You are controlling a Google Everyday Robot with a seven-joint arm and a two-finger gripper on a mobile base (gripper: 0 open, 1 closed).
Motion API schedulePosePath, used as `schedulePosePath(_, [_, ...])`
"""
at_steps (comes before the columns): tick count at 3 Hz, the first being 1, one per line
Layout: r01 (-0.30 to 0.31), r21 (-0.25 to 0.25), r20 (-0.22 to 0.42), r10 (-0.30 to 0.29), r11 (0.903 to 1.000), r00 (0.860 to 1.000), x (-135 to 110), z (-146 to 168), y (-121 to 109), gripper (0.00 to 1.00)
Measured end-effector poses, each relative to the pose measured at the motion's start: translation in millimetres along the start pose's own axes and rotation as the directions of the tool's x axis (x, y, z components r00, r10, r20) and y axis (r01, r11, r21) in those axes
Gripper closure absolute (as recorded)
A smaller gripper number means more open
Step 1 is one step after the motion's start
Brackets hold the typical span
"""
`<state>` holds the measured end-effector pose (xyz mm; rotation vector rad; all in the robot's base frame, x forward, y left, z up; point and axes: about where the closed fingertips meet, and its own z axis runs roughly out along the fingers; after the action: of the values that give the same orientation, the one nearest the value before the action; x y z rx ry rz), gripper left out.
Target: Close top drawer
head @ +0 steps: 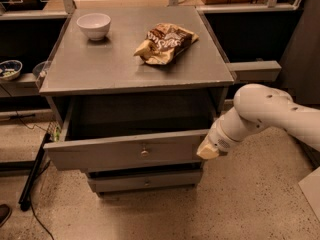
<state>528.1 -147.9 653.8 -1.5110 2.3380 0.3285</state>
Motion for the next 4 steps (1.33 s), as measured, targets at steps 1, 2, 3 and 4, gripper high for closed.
schedulePosePath(1, [-0.018,0.019,0.018,0.018,0.9996,1.0,-6,4,-14,1.0])
schedulePosePath(2, [-0.02,0.026,0.02,0.019,0.9995,1.0,-10,6,-22,1.0])
schedulePosePath(3, [-0.018,0.03,0.03,0.017,0.9994,0.999,-18,8,-37,1.0])
schedulePosePath(4, [-0.01,0.015,0.048,0.009,0.9998,0.999,-33,16,-54,1.0])
